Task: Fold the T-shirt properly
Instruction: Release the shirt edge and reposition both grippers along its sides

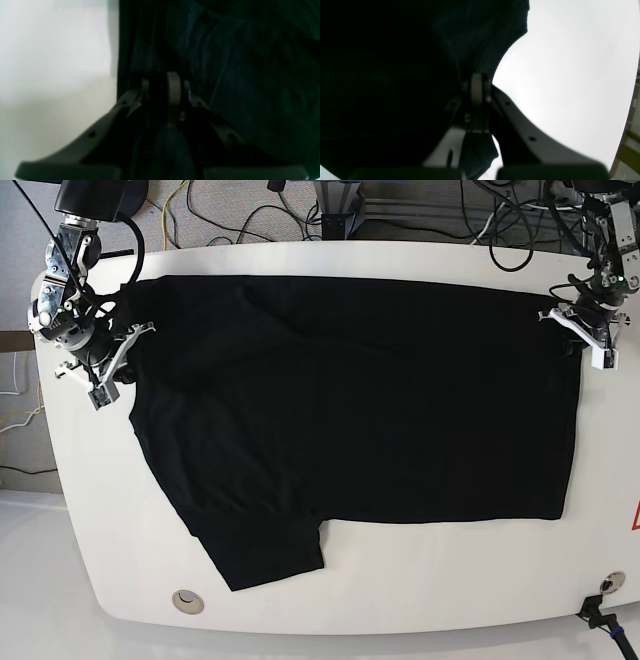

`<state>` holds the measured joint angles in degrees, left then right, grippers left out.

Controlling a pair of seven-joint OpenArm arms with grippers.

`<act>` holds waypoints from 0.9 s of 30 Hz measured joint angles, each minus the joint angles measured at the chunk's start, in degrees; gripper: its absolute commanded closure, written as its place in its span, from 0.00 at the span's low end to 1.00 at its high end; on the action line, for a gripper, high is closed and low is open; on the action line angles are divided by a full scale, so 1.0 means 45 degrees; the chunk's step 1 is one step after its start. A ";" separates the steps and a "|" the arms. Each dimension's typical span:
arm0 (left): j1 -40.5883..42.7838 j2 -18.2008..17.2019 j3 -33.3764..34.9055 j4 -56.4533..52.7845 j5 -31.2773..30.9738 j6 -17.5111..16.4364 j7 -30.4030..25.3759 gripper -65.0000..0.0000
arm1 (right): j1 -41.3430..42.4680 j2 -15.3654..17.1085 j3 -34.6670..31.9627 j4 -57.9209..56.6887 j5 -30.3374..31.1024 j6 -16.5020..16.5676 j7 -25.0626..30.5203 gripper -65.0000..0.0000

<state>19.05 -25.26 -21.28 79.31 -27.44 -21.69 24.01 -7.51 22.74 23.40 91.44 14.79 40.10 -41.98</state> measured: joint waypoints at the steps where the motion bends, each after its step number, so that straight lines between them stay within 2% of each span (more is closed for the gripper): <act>1: 0.0000 0.0000 -0.0024 0.0000 -0.0034 0.0000 0.0019 0.87 | 0.0000 -0.0005 0.0000 0.0000 0.0005 -0.0005 0.0005 1.00; 8: 0.0248 0.0044 -0.0126 0.0529 -0.0248 -0.0044 0.0369 0.84 | 0.0000 0.0024 -0.0024 0.0000 0.0005 -0.0005 0.0087 1.00; 9: 0.0316 0.0107 -0.0185 0.0772 -0.0204 -0.0044 0.0403 0.89 | 0.0000 0.0024 -0.0024 0.0000 0.0010 -0.0005 0.0087 1.00; 10: 0.0340 0.0131 -0.0238 0.0865 -0.0272 -0.0053 0.0398 0.89 | -0.0010 0.0024 -0.0024 0.0000 0.0005 -0.0005 0.0087 1.00; 11: 0.0379 0.0117 -0.0180 0.0733 0.0155 0.0039 0.1156 0.89 | -0.0073 0.0015 -0.0063 0.0000 -0.0321 -0.0010 -0.0481 1.00; 27: 0.0423 0.0019 -0.0253 0.1117 0.0097 0.0044 0.0976 0.89 | -0.0777 -0.0010 -0.0097 0.1205 -0.0238 -0.0005 -0.0724 1.00</act>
<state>20.95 -25.17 -22.41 84.33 -27.00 -21.50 28.40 -11.00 22.70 22.96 96.86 13.72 40.07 -45.23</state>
